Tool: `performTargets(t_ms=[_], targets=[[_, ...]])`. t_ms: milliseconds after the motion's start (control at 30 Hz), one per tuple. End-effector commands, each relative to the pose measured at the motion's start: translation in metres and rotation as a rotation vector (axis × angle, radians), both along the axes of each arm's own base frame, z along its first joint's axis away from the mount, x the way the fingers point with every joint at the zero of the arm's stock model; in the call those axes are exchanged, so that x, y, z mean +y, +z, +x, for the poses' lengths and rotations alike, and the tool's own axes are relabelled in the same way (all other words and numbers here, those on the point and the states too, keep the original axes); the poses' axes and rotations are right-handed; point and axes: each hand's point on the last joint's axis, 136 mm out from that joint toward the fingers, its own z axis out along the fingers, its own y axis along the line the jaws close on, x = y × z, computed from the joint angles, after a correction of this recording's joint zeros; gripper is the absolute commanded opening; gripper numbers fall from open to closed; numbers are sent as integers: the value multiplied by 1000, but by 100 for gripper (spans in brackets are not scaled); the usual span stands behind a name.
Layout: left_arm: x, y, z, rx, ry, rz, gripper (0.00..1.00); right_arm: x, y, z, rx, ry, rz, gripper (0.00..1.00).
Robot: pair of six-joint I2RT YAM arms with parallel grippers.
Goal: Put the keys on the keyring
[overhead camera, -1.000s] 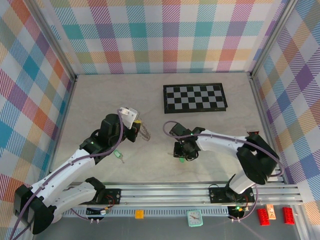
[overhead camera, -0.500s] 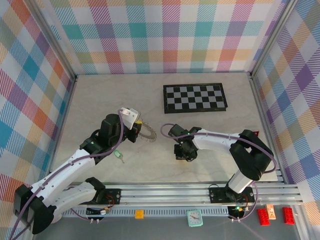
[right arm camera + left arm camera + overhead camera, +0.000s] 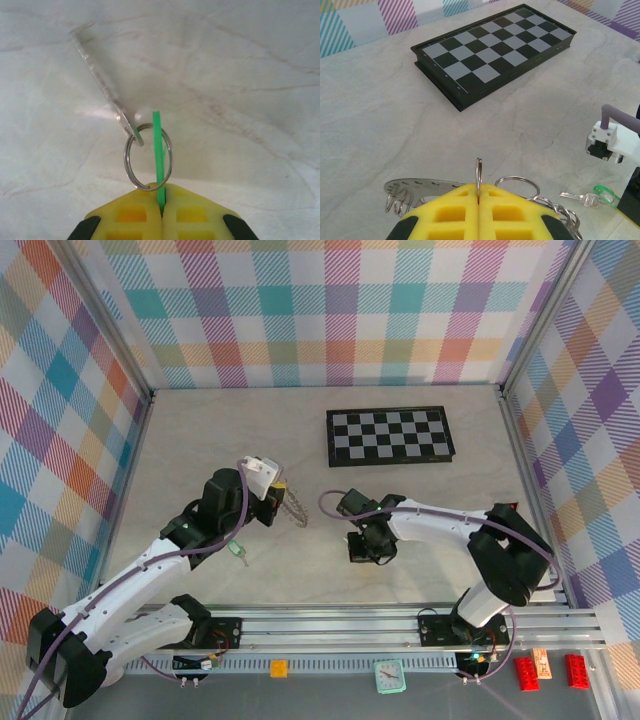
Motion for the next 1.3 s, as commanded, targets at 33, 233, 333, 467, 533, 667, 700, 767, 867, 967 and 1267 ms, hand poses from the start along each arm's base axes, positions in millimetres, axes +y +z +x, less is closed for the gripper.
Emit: performTargets(t_ms=[33, 233, 333, 467, 533, 667, 700, 767, 867, 967, 1267], targets=[[-9, 15, 1, -49, -36, -20, 0, 5, 4, -24, 77, 73, 57, 6], [-12, 13, 0, -49, -41, -28, 0, -14, -7, -29, 91, 69, -20, 14], [-16, 13, -3, -43, -59, -39, 0, -13, -3, -24, 73, 77, -26, 26], [-17, 15, -3, -52, -64, -37, 0, -13, 8, -12, 42, 77, -7, 34], [-16, 15, -3, -55, -62, -30, 0, -12, 14, -6, 27, 83, 14, 37], [-16, 13, -4, -56, -63, -25, 0, -13, 15, 2, 13, 99, -3, 38], [-16, 13, -4, -56, -63, -25, 0, -11, 16, 4, 10, 105, -1, 38], [-16, 13, -4, -55, -62, -24, 0, -6, 18, 6, 7, 117, 11, 38], [-16, 14, -5, -56, -64, -26, 0, -2, 21, 13, -20, 136, 12, 39], [-16, 12, -5, -51, -63, -25, 0, 8, 22, 18, -36, 166, 47, 42], [-12, 13, -8, -50, -58, -20, 0, 13, 16, 30, -62, 222, 70, 46]])
